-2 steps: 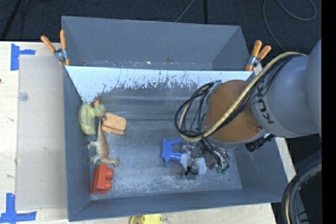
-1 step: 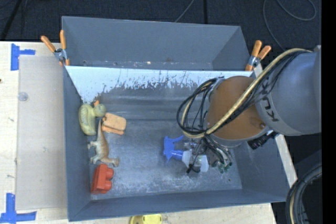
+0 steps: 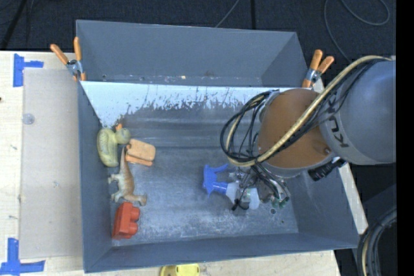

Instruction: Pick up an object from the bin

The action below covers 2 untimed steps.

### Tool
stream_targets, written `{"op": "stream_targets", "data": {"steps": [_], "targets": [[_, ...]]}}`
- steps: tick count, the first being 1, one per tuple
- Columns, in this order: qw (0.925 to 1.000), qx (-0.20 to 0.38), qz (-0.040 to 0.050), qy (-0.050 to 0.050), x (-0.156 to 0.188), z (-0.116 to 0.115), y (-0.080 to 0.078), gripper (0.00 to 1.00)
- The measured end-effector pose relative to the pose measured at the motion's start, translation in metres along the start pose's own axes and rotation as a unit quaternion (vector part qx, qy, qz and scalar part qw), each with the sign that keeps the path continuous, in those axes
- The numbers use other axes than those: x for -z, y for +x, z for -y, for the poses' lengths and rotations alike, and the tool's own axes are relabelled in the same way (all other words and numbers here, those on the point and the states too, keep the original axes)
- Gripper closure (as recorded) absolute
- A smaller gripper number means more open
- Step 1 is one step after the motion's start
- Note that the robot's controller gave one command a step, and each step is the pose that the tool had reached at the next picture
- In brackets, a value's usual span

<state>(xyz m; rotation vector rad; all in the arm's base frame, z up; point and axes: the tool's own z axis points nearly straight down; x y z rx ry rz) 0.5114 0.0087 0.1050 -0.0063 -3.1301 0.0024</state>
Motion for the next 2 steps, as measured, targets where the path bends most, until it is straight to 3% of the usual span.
{"op": "stream_targets", "data": {"steps": [2], "targets": [[1.0000,-0.001,-0.0024,0.000,0.024,0.000,0.001,1.00]]}}
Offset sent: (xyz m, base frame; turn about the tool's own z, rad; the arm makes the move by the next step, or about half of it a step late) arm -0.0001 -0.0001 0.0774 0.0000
